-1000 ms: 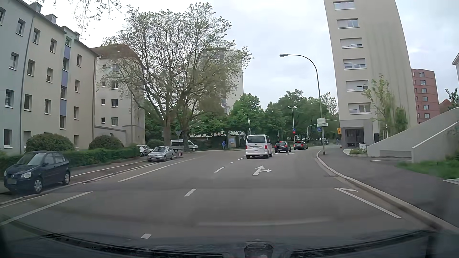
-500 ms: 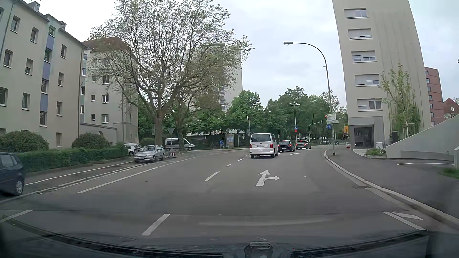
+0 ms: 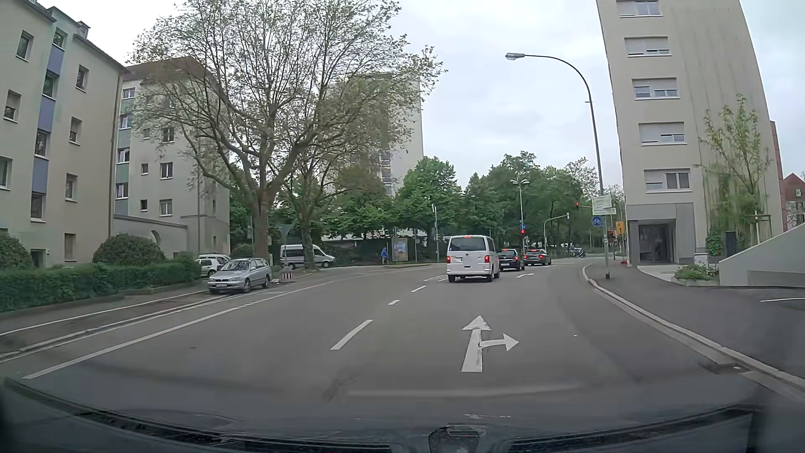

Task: Follow the waypoints while adhering to traffic rules and regulations

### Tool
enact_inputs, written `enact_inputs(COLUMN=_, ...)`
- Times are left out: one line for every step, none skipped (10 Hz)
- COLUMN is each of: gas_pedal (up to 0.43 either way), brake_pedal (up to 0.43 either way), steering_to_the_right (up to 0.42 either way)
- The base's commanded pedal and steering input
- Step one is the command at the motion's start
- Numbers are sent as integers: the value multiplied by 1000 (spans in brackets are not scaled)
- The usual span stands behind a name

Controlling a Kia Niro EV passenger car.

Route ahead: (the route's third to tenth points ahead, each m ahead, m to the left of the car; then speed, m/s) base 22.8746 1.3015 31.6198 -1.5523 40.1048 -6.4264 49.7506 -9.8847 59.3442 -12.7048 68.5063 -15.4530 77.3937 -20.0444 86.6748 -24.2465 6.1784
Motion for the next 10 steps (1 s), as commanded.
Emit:
enact_inputs(gas_pedal=0, brake_pedal=0, steering_to_the_right=6)
enact_inputs(gas_pedal=0, brake_pedal=0, steering_to_the_right=7)
enact_inputs(gas_pedal=0, brake_pedal=0, steering_to_the_right=8)
enact_inputs(gas_pedal=0, brake_pedal=0, steering_to_the_right=10)
enact_inputs(gas_pedal=0, brake_pedal=0, steering_to_the_right=11)
enact_inputs(gas_pedal=0, brake_pedal=0, steering_to_the_right=11)
enact_inputs(gas_pedal=0, brake_pedal=0, steering_to_the_right=11)
enact_inputs(gas_pedal=0, brake_pedal=0, steering_to_the_right=14)
enact_inputs(gas_pedal=0, brake_pedal=0, steering_to_the_right=19)
enact_inputs(gas_pedal=0, brake_pedal=0, steering_to_the_right=19)
